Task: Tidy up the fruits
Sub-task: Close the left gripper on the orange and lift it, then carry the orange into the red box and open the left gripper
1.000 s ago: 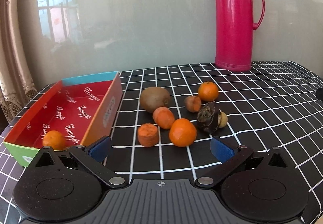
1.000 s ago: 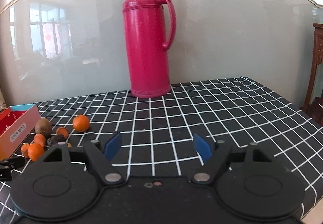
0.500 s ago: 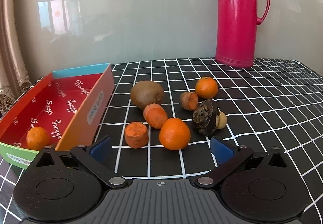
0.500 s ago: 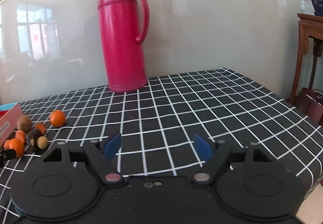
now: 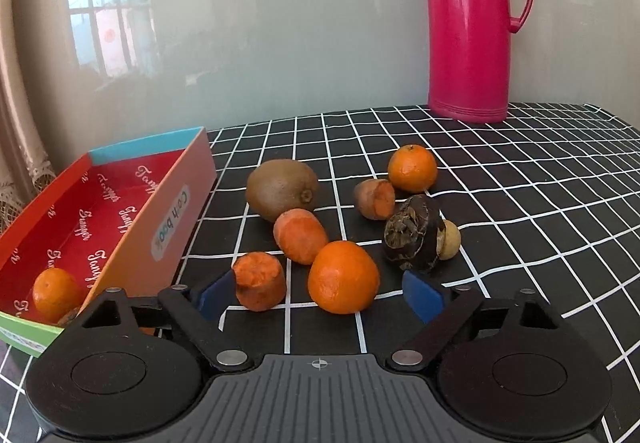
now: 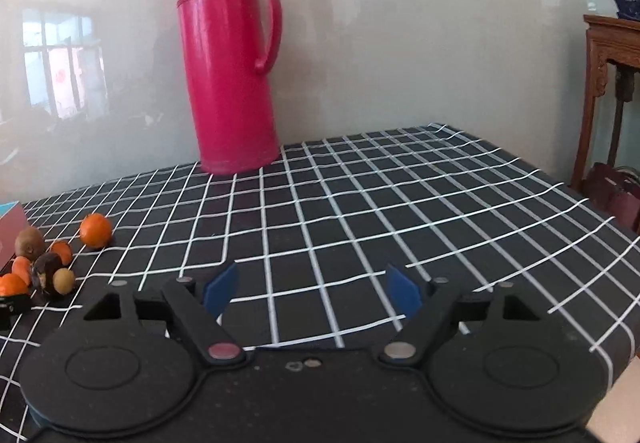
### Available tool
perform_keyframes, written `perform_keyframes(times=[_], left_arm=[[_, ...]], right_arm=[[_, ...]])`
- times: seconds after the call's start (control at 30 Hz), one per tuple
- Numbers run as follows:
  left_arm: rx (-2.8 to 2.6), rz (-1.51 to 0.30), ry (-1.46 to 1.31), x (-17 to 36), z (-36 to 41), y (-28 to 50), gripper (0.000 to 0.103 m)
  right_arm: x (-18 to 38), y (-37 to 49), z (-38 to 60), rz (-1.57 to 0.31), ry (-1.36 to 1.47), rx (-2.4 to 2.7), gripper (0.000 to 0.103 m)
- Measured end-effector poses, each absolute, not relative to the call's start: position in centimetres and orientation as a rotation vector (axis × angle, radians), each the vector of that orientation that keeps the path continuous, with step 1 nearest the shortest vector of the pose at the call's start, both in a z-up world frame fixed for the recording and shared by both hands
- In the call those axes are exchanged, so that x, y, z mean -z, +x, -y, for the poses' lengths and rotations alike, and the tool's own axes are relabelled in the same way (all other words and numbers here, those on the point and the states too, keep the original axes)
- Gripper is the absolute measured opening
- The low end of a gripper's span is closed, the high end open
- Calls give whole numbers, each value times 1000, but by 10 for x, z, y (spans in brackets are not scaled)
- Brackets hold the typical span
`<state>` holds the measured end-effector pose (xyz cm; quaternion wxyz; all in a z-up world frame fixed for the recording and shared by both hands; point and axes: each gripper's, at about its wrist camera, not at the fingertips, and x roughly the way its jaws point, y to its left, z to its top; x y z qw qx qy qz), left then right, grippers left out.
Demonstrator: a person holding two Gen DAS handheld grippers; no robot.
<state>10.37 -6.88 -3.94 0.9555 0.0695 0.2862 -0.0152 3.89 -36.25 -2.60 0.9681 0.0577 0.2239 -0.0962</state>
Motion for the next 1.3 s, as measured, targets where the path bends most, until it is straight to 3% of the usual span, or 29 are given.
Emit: perform_keyframes(times=[0.1, 0.63, 0.73, 0.77, 1.3], left_arm=[[37, -572, 127, 38, 69, 105, 78], [74, -583, 105, 39, 76, 104, 73], [62, -580, 93, 39, 75, 109, 56], [71, -603, 83, 41, 75, 111, 39], [71, -556, 42, 30, 58, 98, 38]], right_arm=[[26, 42, 358, -456, 106, 182, 80], [28, 44, 362, -464, 117, 180, 80], [27, 45, 362, -465, 117, 178, 81], [27, 44, 362, -465, 116, 178, 81], [23, 44, 355, -461, 130, 168, 81]])
